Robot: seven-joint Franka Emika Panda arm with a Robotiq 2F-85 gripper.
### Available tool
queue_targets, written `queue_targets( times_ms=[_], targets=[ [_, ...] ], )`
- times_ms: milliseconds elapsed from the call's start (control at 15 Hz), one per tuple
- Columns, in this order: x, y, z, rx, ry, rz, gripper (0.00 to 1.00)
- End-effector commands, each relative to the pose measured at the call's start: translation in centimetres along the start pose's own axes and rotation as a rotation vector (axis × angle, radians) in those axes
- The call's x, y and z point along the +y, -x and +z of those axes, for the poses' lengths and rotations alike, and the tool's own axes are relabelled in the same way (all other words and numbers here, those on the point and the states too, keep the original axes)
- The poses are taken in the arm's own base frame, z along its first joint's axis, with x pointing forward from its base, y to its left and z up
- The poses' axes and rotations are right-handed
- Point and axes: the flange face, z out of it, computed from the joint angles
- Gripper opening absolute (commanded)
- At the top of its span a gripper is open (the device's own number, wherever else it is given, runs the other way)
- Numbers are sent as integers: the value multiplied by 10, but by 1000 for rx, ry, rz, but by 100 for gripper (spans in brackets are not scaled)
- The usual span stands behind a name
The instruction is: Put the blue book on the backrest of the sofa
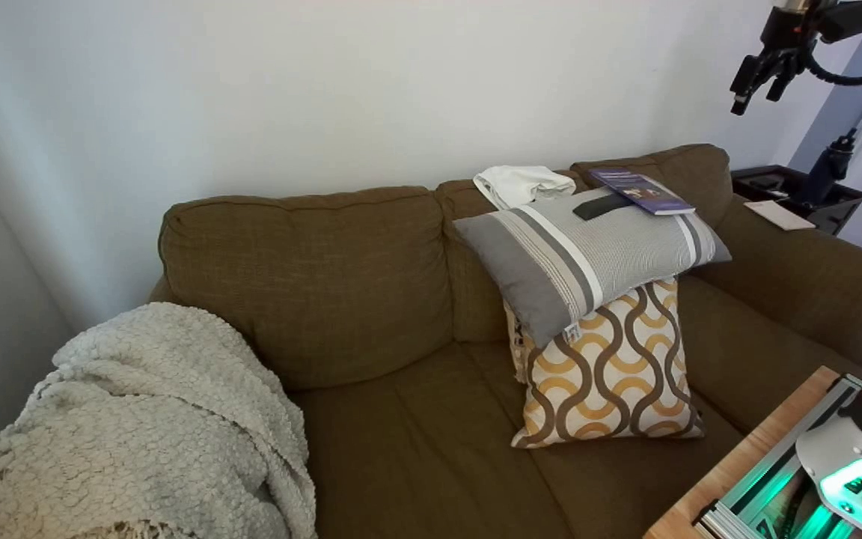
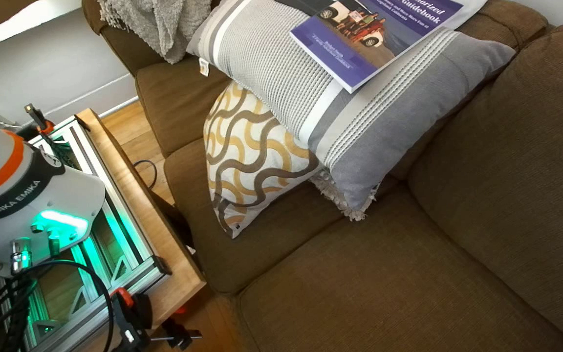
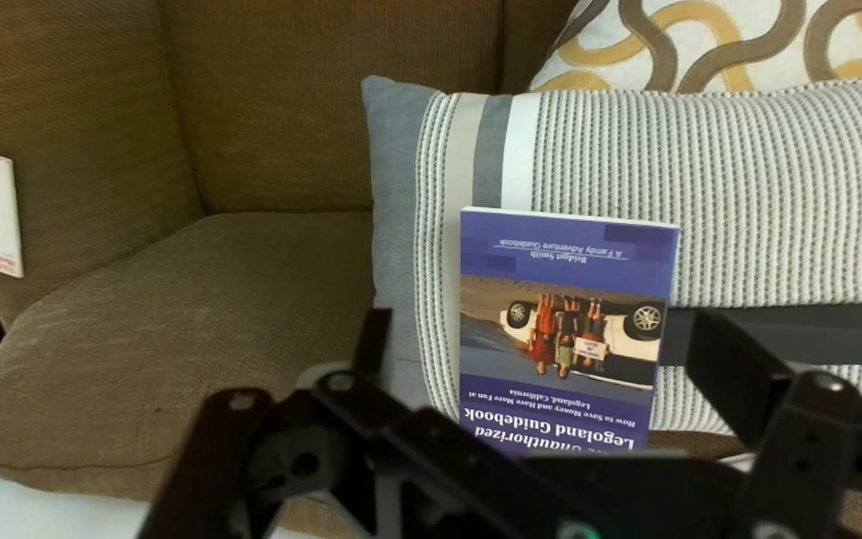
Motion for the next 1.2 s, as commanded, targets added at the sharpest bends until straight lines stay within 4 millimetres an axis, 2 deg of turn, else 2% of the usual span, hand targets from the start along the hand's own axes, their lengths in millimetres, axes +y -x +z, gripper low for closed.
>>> queue_targets(
  times_ms=[0, 200, 400, 600, 733, 800, 933, 1133],
  targets=[
    [-34, -22, 22, 0, 13, 31, 100],
    [-73, -52, 51, 69, 59, 59, 100],
    [-102, -82, 88, 104, 201, 92, 100],
    [-120, -101, 131, 82, 324, 168, 100],
    [-125, -112, 150, 14, 387, 173, 100],
    [-124, -97, 137, 58, 328, 153, 100],
    [-129, -102, 148, 42, 333, 147, 100],
    [-127, -102, 140, 55, 333, 151, 100]
  ],
)
